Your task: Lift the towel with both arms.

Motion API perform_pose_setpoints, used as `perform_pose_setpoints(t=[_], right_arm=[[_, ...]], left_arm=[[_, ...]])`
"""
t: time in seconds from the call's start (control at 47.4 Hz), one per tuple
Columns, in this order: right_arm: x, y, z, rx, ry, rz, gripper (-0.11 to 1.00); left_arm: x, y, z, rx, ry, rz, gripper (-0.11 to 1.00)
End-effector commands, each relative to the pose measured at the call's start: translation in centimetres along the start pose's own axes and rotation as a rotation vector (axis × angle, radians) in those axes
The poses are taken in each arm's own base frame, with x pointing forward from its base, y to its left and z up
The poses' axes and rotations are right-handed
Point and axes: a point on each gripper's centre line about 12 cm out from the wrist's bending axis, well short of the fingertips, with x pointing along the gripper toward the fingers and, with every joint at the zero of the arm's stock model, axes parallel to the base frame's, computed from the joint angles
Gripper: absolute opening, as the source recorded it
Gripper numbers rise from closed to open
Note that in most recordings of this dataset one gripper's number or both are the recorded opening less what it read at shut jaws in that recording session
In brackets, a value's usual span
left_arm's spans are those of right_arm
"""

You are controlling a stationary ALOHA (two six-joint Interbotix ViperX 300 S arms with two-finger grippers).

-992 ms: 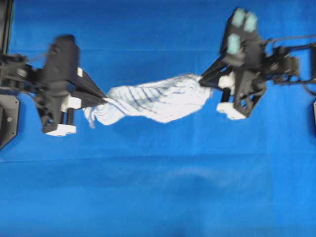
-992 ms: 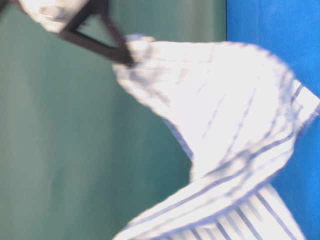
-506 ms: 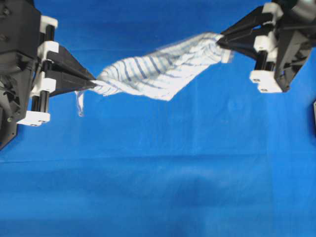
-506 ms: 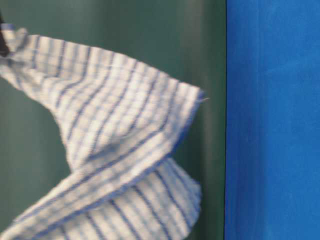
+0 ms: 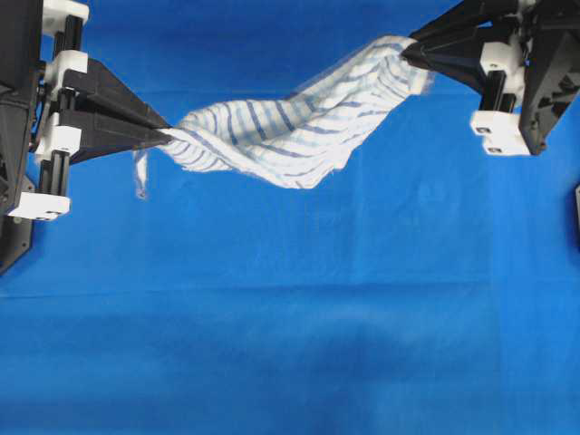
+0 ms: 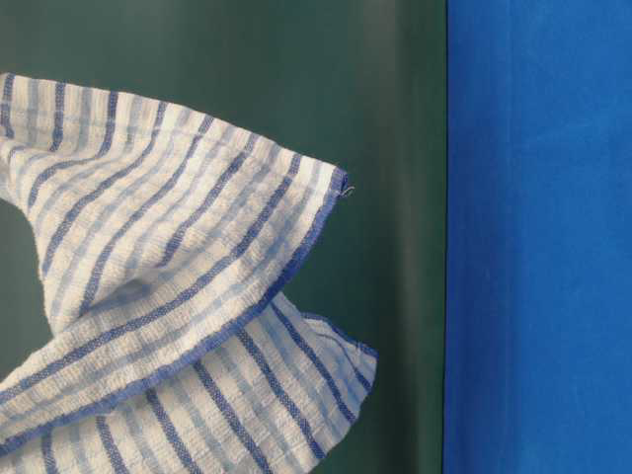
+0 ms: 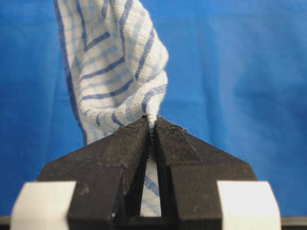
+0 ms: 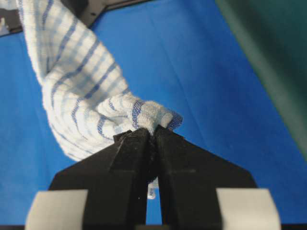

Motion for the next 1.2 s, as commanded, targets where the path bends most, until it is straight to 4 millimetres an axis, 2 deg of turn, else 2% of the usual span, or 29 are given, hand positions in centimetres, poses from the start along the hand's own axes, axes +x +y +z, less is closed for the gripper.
perform_pose_setpoints(t=[0.0,0.274,0.338,0.506,0.591,0.675,0.844,0.992,1.182], right_arm=[[-1.0,0.2,0.9,-0.028,-0.041,0.013,0.04],[-1.1,0.5,1.0,-0.077,-0.048,0.029,0.05],[-1.0,0.5,0.8,-0.075,-0.041,0.028,0.09],[-0.5,0.5,0.2,-0.078,-0.013,0.021,0.58],[-0.4,0.4,-0.2,-0.074,0.001,0.019,0.70],[-0.2,0.4,-0.6,-0.056,0.018,0.014,0.66],[0.6,0.3,-2.3,-0.026,0.069,0.004,0.67],[2.1,0.4,-5.0,0.000,0.132,0.003,0.67],[5.0,1.7,-9.2,-0.011,0.206,0.037,0.67]], left_arm=[[-0.8,0.0,1.2,0.002,-0.049,0.002,0.03],[-0.9,0.0,1.3,-0.001,-0.063,0.002,0.06],[-1.0,0.0,1.2,-0.003,-0.064,0.001,0.20],[-1.2,0.0,0.5,-0.005,-0.060,0.000,0.72],[-1.1,-0.1,-0.1,-0.009,-0.052,-0.001,0.90],[-0.9,-0.1,-0.7,-0.015,-0.046,-0.002,0.88],[0.9,-0.3,-2.8,-0.033,-0.019,-0.007,0.88],[2.9,-0.7,-5.4,-0.032,0.010,-0.018,0.88],[5.4,-1.2,-9.3,-0.028,0.051,-0.025,0.88]])
